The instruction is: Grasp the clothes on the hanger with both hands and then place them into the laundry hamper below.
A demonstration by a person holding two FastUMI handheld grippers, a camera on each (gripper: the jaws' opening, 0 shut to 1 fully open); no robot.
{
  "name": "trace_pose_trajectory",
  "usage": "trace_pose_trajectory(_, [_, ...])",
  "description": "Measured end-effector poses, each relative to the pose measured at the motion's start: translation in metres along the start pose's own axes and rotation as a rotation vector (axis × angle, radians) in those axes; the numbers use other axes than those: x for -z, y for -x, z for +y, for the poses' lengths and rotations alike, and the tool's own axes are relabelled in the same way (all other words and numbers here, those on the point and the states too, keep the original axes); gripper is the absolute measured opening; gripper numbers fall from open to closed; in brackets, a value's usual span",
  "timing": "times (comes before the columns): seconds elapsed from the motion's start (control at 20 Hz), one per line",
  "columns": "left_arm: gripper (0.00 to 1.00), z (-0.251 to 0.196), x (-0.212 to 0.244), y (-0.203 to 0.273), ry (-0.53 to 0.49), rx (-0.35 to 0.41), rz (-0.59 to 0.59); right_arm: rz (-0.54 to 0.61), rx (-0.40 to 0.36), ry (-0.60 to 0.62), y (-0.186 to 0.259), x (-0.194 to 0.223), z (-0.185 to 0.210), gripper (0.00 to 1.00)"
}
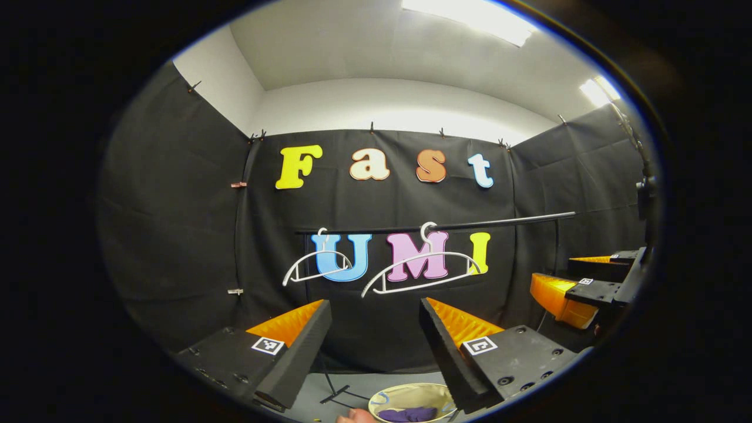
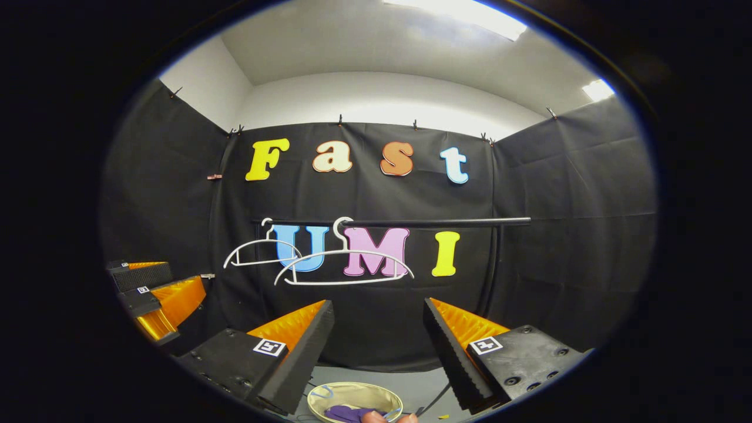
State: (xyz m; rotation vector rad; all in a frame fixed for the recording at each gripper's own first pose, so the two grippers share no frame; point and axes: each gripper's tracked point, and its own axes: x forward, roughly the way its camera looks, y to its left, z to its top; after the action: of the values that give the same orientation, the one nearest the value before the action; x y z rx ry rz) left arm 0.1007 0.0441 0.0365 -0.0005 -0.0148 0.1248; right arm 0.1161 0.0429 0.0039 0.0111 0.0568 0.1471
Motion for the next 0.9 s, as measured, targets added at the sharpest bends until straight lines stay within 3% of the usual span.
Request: trace_pose_trajectory(0.9, [0.94,-0.017,0.010,-0.006,-0.040,0.021,0.024,-0.006,0.000,-0.008,-0.006,0.005,-0.008,0.97])
